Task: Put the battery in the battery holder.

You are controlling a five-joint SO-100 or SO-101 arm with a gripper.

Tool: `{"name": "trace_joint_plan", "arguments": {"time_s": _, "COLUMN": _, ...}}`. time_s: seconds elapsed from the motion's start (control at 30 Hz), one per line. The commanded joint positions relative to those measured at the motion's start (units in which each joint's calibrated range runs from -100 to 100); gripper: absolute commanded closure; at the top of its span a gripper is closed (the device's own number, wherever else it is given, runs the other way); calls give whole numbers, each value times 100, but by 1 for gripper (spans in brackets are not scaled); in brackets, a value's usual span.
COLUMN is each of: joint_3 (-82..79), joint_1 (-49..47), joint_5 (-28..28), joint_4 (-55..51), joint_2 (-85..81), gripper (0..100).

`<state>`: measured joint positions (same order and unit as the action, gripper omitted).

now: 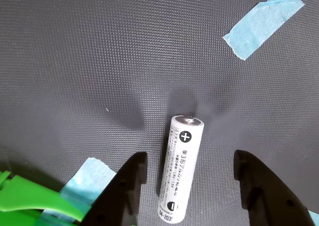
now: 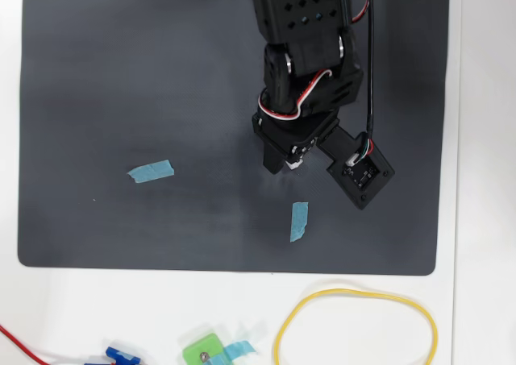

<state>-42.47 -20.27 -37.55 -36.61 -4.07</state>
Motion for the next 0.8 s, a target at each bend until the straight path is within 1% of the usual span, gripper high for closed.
{"name": "trace_joint_plan", "arguments": {"time_s": 0.0, "joint_3": 273, "joint_1": 29, "joint_5": 36, "joint_4": 85, "joint_2": 11, "gripper": 82}}
{"name": "trace_joint_plan", "arguments": {"time_s": 0.77, "joint_3": 273, "joint_1": -23, "joint_5": 41, "joint_4": 85, "joint_2": 36, "gripper": 82}}
